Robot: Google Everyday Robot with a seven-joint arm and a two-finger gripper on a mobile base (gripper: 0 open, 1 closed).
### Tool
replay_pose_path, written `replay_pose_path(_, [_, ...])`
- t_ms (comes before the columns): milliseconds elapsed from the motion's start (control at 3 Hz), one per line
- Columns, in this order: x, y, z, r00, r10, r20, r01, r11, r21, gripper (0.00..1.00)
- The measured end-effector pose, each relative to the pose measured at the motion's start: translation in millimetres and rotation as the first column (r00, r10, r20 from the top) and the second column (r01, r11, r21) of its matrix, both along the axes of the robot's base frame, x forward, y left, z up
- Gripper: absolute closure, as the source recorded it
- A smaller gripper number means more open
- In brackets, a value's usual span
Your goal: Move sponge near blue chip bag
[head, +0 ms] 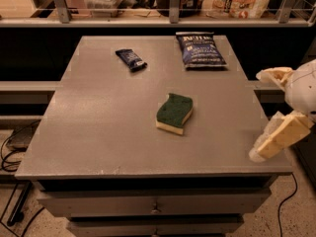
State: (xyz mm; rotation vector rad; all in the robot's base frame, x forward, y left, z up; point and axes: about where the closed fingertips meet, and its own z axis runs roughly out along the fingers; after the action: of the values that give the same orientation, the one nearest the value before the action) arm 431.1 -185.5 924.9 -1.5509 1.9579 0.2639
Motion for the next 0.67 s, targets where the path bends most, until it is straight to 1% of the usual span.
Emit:
replay_pose_path(333, [9.5, 31.9, -18.7, 0.999, 0.041, 0.016, -0.043, 0.986, 0.159, 0.0])
replay_pose_path(667, [16.5, 54.4, -30.9, 0.9967, 0.08, -0.013, -0.075, 0.971, 0.228, 0.0])
